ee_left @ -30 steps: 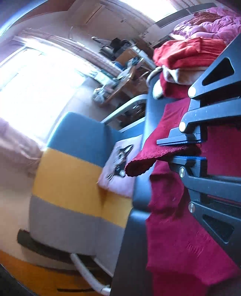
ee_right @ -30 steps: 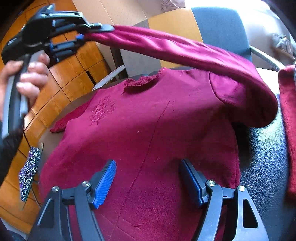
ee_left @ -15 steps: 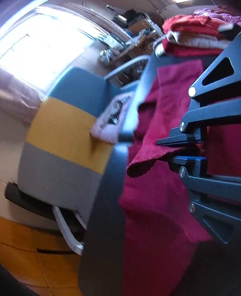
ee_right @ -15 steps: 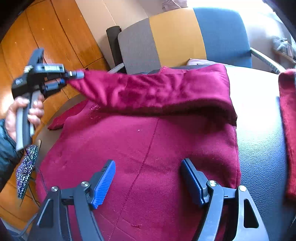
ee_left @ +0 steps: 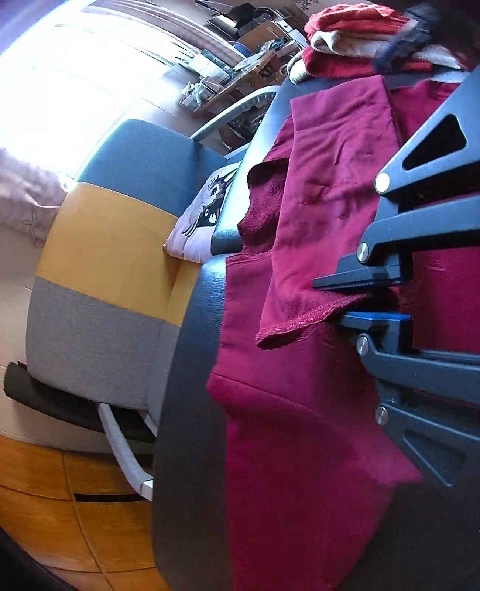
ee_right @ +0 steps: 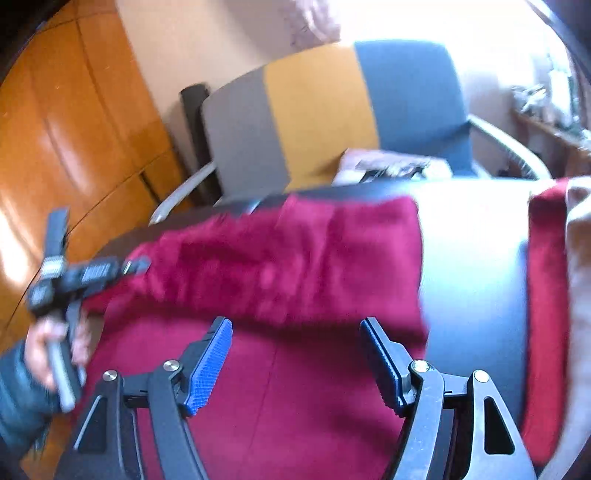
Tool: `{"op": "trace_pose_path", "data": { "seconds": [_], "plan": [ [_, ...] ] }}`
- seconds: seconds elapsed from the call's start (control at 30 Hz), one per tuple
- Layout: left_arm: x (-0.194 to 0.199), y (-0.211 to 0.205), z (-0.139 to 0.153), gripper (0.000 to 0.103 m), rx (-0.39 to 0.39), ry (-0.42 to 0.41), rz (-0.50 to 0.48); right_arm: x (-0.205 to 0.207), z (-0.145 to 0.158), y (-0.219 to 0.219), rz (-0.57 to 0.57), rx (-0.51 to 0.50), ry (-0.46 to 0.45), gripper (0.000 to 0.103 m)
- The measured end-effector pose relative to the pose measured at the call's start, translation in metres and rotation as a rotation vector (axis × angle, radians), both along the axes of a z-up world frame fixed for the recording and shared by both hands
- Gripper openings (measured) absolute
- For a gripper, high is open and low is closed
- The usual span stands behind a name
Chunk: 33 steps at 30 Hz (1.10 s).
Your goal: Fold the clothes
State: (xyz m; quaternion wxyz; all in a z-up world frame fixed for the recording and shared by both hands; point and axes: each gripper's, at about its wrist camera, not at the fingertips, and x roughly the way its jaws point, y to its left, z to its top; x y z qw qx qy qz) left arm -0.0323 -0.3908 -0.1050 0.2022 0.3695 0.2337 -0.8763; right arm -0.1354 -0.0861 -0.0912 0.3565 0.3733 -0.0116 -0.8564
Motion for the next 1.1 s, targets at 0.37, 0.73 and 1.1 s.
{"op": "trace_pose_path", "data": {
  "seconds": [0.37,0.73,1.1],
  "plan": [
    [-0.008,-0.008,-0.017,0.013,-0.024,-0.032,-0.002,-0.025,-0.044,-0.027,-0.076,0.216,0.021,0.069],
    [-0.010,0.046,0.050,0.018,-0.253,0.071,-0.050,-0.023,-0.047,-0.034,-0.046,0.257,0.045,0.082],
    [-0.083,0.040,-0.015,0.019,-0.149,-0.075,-0.109,-0.020,-0.050,-0.037,-0.035,0.249,0.046,0.087]
  ]
}}
